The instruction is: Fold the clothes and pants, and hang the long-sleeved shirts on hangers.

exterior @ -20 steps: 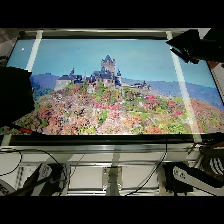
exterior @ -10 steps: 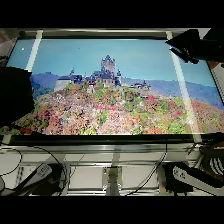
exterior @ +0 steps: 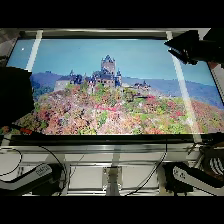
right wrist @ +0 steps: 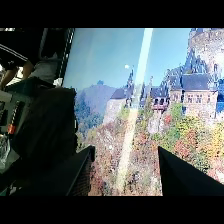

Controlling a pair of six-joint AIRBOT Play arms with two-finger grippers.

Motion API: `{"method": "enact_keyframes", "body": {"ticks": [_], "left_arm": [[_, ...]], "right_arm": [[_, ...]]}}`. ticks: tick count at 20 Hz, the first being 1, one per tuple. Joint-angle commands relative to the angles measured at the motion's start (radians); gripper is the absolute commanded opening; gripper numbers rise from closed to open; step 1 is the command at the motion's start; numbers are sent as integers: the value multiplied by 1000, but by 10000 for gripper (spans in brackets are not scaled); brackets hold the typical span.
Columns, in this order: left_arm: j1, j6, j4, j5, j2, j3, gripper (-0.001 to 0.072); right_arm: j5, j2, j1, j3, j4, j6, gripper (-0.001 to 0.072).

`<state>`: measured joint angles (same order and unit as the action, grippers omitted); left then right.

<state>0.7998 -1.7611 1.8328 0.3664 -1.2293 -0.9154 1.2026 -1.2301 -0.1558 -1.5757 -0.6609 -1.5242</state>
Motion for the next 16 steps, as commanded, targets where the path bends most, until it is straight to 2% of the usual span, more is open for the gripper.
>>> {"method": "enact_keyframes", "body": {"ticks": [1,4,5,7,8,11,13,16], "left_arm": [[-20,-4,-1,-12,3,0,21],[-89,-4,-1,-19,74,-1,20],[-124,-4,-1,-31,112,-1,18],[-202,-4,-40,-53,199,-1,16],[-243,-4,-112,-65,245,-1,16],[-385,-3,-481,-108,367,-13,14],[-541,-3,-548,-82,422,-51,13],[-874,18,-548,-62,452,-160,14]], "right_arm": [[5,0,1,0,1,0,442],[4,0,1,0,-6,0,440],[4,0,1,0,-11,0,385],[3,0,1,0,-34,0,29],[0,0,1,0,-51,1,8],[-32,-1,1,0,-106,0,8],[-65,-1,1,0,-138,0,8],[-126,-1,1,0,-207,0,8]]}}
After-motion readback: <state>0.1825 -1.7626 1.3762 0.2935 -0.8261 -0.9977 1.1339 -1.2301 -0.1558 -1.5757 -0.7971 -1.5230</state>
